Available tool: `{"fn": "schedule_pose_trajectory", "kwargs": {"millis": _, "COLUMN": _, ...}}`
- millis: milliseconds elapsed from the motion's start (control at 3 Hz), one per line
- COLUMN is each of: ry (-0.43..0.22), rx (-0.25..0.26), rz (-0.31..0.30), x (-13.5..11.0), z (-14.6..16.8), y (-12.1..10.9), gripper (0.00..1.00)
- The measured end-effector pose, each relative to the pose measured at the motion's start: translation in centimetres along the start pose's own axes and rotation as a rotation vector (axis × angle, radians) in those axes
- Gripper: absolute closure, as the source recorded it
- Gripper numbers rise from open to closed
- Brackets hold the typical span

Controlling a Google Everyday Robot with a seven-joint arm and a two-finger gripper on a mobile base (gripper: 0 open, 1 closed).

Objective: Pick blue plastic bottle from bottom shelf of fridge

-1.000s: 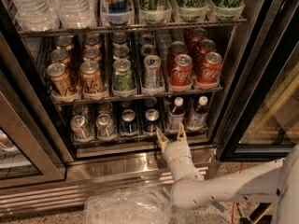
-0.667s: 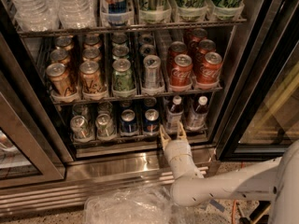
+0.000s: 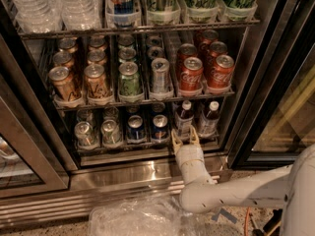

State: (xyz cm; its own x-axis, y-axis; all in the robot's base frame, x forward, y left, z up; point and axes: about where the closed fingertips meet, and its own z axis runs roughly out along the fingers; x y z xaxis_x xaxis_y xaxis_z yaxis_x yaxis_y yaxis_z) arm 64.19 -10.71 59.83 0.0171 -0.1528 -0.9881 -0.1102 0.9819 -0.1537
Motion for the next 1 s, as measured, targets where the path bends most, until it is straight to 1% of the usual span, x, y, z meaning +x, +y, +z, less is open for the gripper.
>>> {"fn": "schedule_pose_trajectory", "kwargs": {"millis": 333, "ry": 0.0, "rx": 0.025, "rz": -0.001, "x": -0.07, "z": -0.14, "y": -0.66, "gripper": 0.43}}
{"fn": "schedule_pose_trajectory", "kwargs": {"millis": 667, "ry": 0.0, "rx": 0.028, "rz": 0.0, "x": -0.09, "z": -0.16, "y": -0.77, "gripper": 0.42}}
{"fn": "schedule_pose_trajectory", "kwargs": {"millis": 1000, "ry": 0.0, "rx": 0.031, "rz": -0.001, "x": -0.01, "z": -0.13, "y": -0.91, "gripper": 0.38}}
